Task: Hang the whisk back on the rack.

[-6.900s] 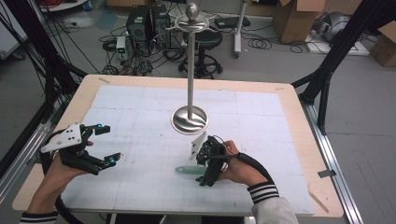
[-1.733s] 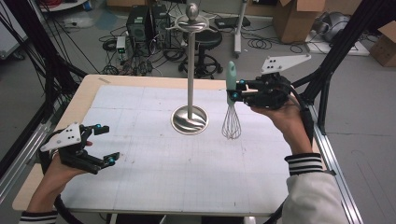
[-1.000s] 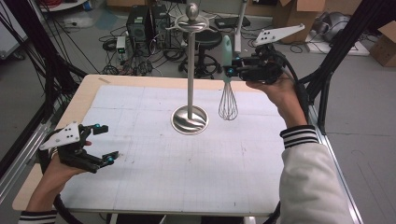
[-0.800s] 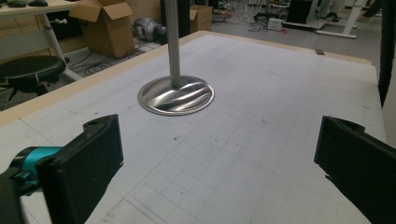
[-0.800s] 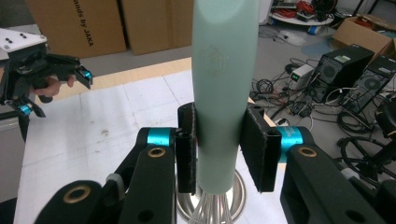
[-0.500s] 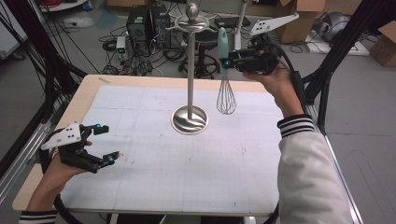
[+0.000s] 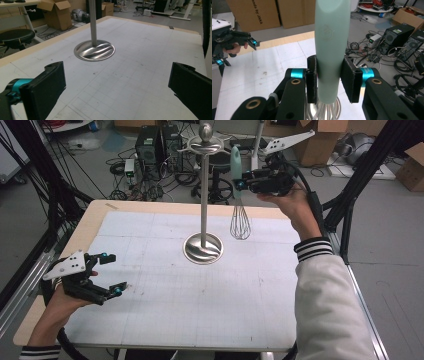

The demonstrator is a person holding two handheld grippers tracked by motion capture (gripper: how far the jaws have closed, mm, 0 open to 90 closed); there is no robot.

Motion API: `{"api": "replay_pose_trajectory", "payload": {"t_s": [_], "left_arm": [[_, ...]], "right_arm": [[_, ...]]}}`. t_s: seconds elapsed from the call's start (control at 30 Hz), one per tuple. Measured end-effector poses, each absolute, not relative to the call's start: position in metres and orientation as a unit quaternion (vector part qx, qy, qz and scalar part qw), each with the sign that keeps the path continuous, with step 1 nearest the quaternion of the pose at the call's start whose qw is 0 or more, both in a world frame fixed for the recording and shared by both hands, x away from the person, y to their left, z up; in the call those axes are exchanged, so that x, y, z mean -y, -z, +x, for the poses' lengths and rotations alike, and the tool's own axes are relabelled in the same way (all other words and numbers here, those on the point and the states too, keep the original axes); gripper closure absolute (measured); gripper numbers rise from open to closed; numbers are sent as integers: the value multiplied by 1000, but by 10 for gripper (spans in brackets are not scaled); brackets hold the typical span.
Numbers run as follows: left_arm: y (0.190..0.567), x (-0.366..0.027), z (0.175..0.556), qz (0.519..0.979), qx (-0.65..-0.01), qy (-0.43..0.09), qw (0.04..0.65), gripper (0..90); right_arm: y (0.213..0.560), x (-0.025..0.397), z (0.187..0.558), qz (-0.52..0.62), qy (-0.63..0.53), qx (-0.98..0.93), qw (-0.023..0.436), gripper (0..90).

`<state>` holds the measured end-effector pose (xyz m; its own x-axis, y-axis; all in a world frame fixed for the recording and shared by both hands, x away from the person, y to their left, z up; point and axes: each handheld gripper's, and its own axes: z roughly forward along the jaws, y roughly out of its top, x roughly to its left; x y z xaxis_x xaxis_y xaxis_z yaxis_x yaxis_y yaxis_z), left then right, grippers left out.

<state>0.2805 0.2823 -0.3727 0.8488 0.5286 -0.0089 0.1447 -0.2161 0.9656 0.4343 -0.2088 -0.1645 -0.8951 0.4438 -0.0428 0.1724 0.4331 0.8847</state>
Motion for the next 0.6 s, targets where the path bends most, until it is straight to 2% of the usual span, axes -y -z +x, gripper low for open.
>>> {"api": "replay_pose_trajectory", "payload": {"t_s": [0.6], "left_arm": [[373, -282, 281, 763, -220, -162, 586, 17]], "right_arm": [[168, 193, 442, 186, -496, -839, 127, 678]]}}
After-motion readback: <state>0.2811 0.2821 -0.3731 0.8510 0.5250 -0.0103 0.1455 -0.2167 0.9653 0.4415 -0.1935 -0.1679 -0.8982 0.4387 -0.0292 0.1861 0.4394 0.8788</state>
